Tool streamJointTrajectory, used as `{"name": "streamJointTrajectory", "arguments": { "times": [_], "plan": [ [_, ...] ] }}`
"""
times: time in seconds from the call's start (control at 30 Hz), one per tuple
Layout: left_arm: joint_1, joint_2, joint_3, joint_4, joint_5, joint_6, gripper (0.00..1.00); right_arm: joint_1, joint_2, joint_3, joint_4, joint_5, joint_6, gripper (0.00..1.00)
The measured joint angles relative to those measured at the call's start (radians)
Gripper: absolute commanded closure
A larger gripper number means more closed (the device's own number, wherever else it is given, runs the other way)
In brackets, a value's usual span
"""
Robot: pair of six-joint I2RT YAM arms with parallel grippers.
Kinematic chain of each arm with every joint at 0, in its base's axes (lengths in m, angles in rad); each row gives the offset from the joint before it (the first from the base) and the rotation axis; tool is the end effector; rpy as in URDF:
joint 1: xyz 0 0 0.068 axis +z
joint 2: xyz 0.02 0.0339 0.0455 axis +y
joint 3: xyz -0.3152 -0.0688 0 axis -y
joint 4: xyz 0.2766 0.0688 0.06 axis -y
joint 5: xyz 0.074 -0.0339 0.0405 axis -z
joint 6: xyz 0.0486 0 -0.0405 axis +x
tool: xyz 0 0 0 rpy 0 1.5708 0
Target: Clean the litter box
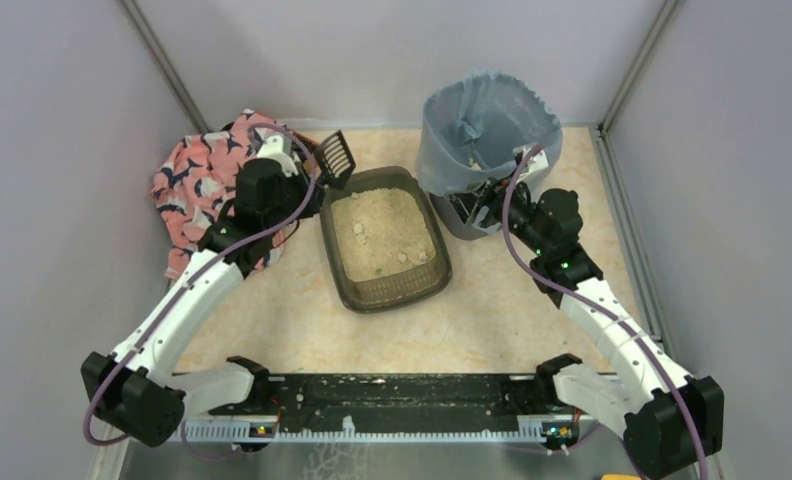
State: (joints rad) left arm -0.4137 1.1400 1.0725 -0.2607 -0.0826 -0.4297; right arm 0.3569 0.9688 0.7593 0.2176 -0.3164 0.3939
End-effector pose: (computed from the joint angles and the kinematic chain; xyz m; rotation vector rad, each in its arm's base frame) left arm 0.2619 -0.1106 0.4016 -0.0724 1.9271 -0.4921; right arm 0.2240 0.0997 0.3754 -0.2283 1.6091 0.8312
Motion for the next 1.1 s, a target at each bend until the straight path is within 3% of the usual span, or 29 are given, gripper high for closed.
{"name": "streamJointTrajectory", "arguments": {
  "times": [0.23, 0.43, 0.83, 1.1],
  "plan": [
    [-0.19, 0.122, 0.031, -0.193, -0.164, 0.022, 1.0, 0.0, -0.02, -0.016, 0.001, -0.015, 0.01, 0.35],
    [-0.291, 0.266, 0.202, -0.376, -0.296, 0.018, 1.0, 0.0, -0.082, -0.049, -0.007, -0.017, 0.01, 0.35],
    [-0.374, 0.533, 0.569, -0.694, -0.512, -0.017, 1.0, 0.0, -0.16, -0.092, -0.028, -0.014, 0.01, 0.34],
    [-0.388, 0.618, 0.589, -0.82, -0.519, -0.038, 1.0, 0.0, -0.198, -0.101, -0.043, 0.006, 0.005, 0.34]
  ]
}}
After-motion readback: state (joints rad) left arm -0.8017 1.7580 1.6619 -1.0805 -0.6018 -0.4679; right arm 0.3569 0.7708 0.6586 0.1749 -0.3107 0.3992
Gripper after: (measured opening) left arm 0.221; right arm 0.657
